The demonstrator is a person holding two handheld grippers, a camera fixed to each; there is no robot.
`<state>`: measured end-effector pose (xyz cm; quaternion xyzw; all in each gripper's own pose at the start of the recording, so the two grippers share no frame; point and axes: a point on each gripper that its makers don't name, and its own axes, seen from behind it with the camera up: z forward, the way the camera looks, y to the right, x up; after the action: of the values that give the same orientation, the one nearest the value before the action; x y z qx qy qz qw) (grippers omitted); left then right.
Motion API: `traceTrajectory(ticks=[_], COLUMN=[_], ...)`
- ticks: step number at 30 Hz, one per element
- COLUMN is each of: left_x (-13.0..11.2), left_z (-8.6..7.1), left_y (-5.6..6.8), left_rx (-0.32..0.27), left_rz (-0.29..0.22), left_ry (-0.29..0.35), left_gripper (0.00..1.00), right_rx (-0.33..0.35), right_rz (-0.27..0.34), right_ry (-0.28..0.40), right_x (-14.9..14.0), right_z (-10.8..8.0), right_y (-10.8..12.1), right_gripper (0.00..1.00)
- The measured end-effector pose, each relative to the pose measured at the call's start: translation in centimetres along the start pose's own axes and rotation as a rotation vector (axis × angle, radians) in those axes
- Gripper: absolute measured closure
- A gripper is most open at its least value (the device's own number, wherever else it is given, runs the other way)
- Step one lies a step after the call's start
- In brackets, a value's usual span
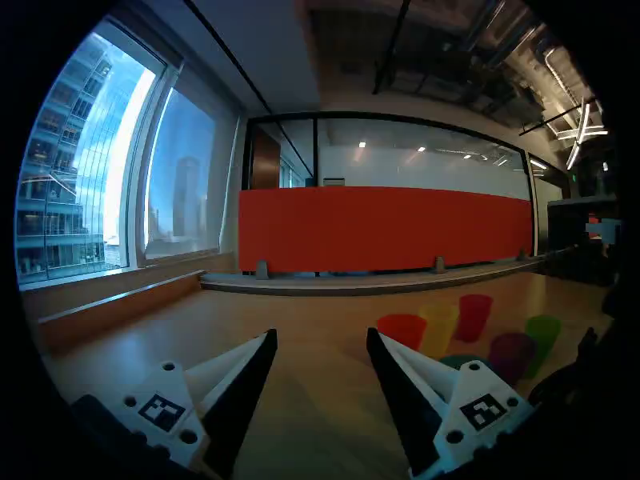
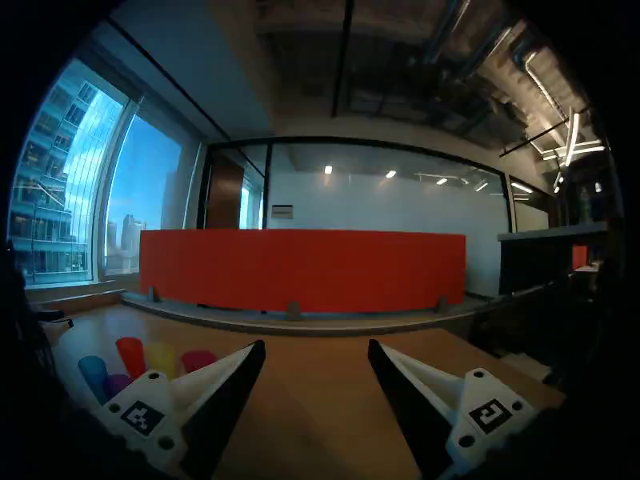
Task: Pour water
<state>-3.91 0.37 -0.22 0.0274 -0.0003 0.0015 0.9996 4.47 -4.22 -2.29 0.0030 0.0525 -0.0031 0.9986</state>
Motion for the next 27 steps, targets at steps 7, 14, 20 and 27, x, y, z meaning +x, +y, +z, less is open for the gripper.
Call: traceTrajectory(ticks=[7, 14, 20, 27], left_x=[0.0, 0.0, 0.0, 0.0], left_z=[0.0, 0.0, 0.0, 0.0], left_y=[0.0, 0.0, -0.1, 0.0], left_rx=[0.0, 0.0, 0.0, 0.0], left_rz=[0.0, 0.0, 0.0, 0.0], left_ry=[0.0, 0.0, 0.0, 0.0], left_gripper=[0.18, 0.18, 0.18, 0.18], right_rx=[0.018, -0.002, -0.009, -0.01], right_rz=[-0.004, -0.004, 0.033, 0.049], right_ry=[-0.001, -0.022, -0.024, -0.042], right_x=[-2.1, -4.6, -5.8, -7.3], right_z=[0.2, 0.3, 0.7, 0.8], right_y=[-0.8, -0.1, 0.7, 1.3], right_gripper=[0.0, 0.01, 0.01, 0.01])
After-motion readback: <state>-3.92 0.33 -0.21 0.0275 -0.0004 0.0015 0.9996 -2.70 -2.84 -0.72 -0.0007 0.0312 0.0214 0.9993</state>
